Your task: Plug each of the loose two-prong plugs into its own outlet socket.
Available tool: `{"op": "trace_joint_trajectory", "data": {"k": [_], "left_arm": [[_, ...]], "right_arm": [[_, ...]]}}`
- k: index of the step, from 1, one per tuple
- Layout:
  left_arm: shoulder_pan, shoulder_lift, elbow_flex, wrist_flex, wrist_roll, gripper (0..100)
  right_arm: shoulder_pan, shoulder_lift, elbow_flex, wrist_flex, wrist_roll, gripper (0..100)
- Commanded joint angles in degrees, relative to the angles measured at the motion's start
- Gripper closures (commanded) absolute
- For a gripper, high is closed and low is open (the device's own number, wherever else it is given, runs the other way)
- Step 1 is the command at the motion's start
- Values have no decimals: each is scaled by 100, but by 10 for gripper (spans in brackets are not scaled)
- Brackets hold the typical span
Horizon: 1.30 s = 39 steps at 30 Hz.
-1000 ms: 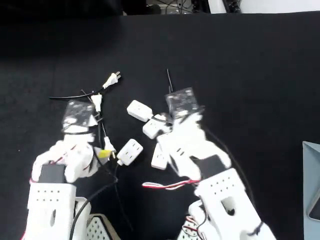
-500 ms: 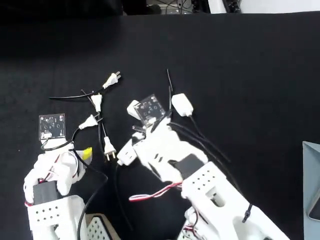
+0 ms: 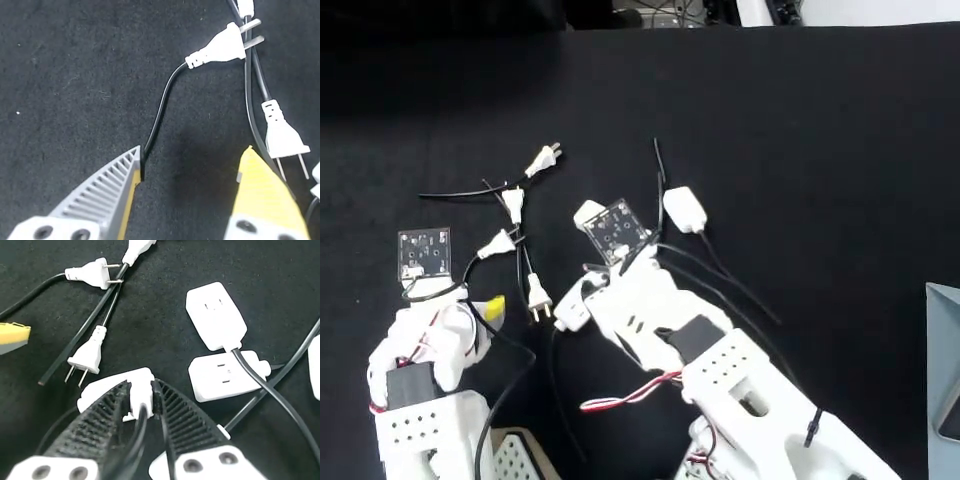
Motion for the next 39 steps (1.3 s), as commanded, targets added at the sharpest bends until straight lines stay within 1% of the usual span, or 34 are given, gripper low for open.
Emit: {"op": "trace_joint_trajectory", "data": {"k": [1,3,9,12,14,18,25,29,34,39], "left_arm": [[-66,-53,-22,18,26,694],[-66,-53,-22,18,26,694],[-66,-53,-22,18,26,694],[-66,-53,-22,18,26,694],[-66,-53,-22,18,26,694],[-66,-53,-22,18,26,694],[-66,-53,-22,26,26,695],[-66,-53,-13,26,26,696],[-66,-53,-13,26,26,697],[-66,-53,-13,26,26,697]], "right_arm": [[-53,4,22,26,229,986],[-53,13,92,9,378,986],[-53,13,127,-53,396,986],[-53,22,189,-334,404,986],[-62,75,207,-343,413,986],[-281,426,171,-378,396,986],[-264,1138,-295,-378,378,986],[-264,1191,-532,-273,378,986],[-264,1226,-1130,484,378,985],[-264,1244,-1323,554,413,985]]}}
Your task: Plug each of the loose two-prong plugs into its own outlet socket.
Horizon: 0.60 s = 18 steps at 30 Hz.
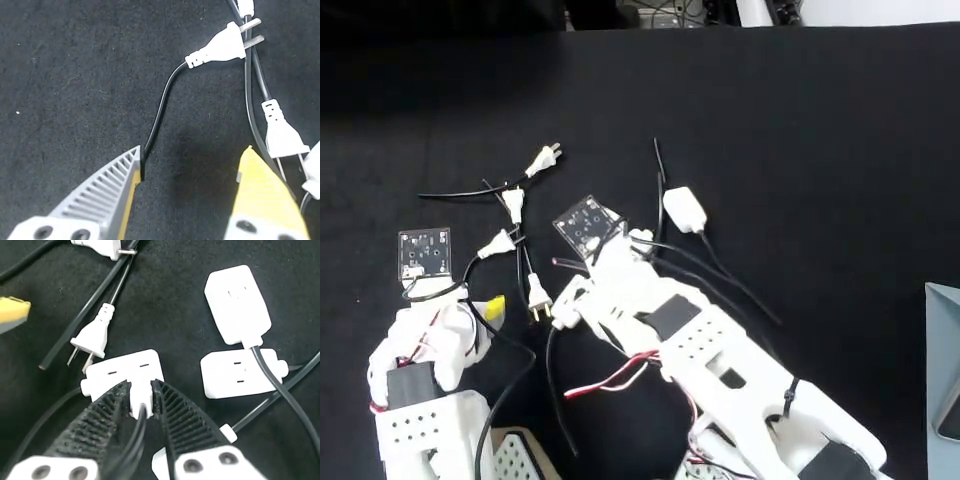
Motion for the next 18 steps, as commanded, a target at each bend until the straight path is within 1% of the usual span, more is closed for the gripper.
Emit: {"op": "trace_joint_trajectory", "data": {"k": [1,7,14,18], "left_arm": [[-66,-53,-13,26,26,697],[-66,-53,-13,26,26,697],[-57,-70,40,26,26,697],[-57,-70,40,26,26,697]], "right_arm": [[-53,13,-356,26,62,985],[-53,75,-330,-246,70,985],[-44,936,-479,-554,316,986],[-44,1068,-532,-563,316,986]]}}
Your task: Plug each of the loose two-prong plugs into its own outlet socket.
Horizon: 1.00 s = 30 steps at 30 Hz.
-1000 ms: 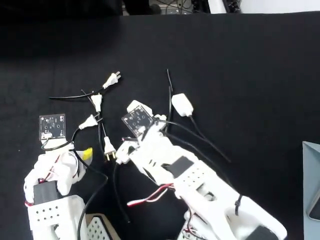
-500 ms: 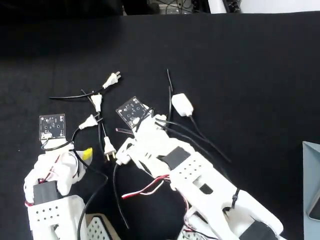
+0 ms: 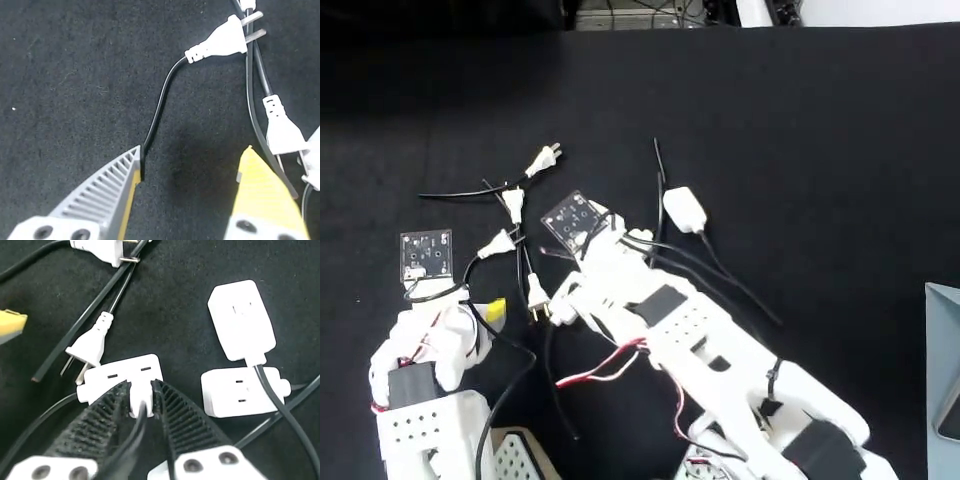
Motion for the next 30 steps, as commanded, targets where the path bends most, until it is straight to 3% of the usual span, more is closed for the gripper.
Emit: {"op": "trace_joint_trajectory", "data": {"k": [1,23,30], "left_arm": [[-57,-44,-57,26,26,697],[-57,-35,-57,26,26,697],[-57,-35,-57,26,26,697]], "right_arm": [[-44,127,-242,-70,44,986],[141,180,-435,-79,396,986],[149,585,-330,-633,396,986]]}}
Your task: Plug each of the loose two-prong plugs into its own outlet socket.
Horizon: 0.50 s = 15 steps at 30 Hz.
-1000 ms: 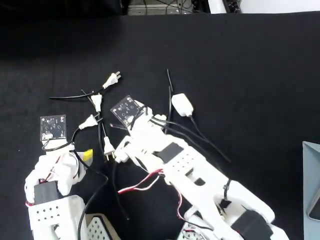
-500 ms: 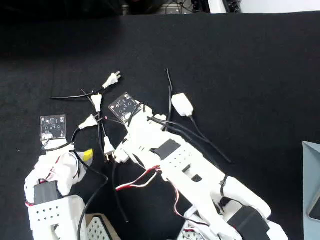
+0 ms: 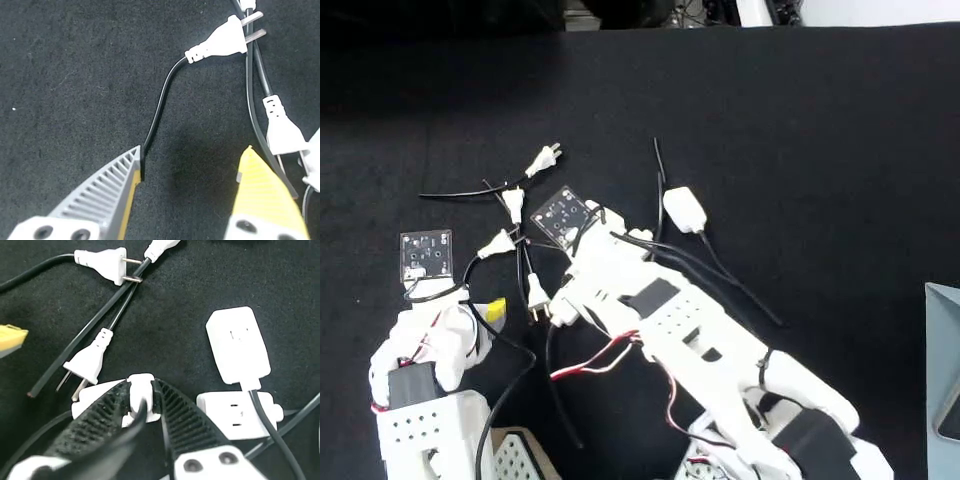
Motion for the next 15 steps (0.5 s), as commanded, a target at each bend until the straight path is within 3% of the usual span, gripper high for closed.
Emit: {"op": "trace_joint_trajectory", "data": {"k": [1,15], "left_arm": [[-57,-26,-57,26,26,697],[-57,-26,-57,26,26,697]], "right_arm": [[158,303,-92,-211,44,986],[176,57,-31,26,9,986]]}}
